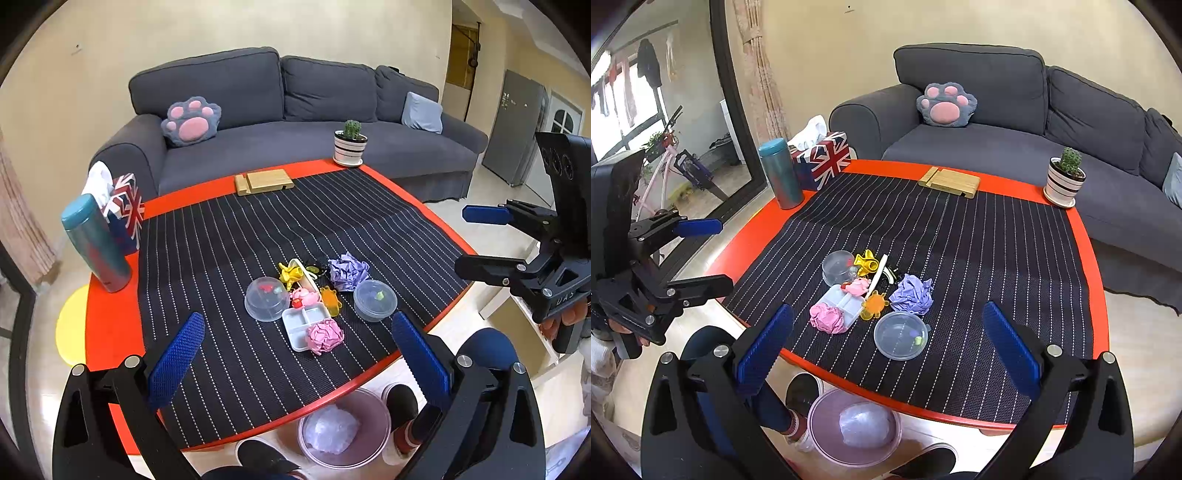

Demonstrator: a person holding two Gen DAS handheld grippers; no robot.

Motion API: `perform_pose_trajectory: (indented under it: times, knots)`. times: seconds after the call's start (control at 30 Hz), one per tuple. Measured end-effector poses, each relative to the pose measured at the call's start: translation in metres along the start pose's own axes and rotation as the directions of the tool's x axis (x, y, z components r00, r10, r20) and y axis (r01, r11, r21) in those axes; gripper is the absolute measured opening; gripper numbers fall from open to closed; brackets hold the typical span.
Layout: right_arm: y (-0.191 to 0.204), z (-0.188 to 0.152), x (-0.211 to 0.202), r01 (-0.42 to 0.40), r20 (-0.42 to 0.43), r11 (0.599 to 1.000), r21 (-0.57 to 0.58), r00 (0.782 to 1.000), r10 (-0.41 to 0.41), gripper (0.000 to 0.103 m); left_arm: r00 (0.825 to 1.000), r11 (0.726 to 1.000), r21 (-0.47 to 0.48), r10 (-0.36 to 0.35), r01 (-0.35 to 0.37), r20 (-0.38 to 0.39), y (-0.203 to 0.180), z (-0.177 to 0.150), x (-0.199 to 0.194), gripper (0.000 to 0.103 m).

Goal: Collect trash

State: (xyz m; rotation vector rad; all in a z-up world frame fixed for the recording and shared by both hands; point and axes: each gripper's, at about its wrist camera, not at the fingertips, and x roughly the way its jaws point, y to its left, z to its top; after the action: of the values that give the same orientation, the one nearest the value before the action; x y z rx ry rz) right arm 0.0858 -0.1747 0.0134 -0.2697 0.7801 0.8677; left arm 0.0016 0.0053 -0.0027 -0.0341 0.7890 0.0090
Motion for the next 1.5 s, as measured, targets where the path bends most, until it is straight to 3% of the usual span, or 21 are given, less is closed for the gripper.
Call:
perform_pose_trajectory:
  times: [0.73,1.5]
  knots:
    - [-0.0029,0.0033,-0.0038,-0.006,0.006,1.0,0.007,1.0,0.006,0.1,1.0,0.999,0.042,0.009,-0.01,0.028,-0.0042,0.0015,-0.0006,0.098]
    - [-0.0022,0.0019,-0.0029,-0.011,0.004,1.0,0.008,1.0,0.011,0.1,1.0,1.0,0.003,0.005,-0.005,0.012,0.0023,-0.0002,0.0008,0.098]
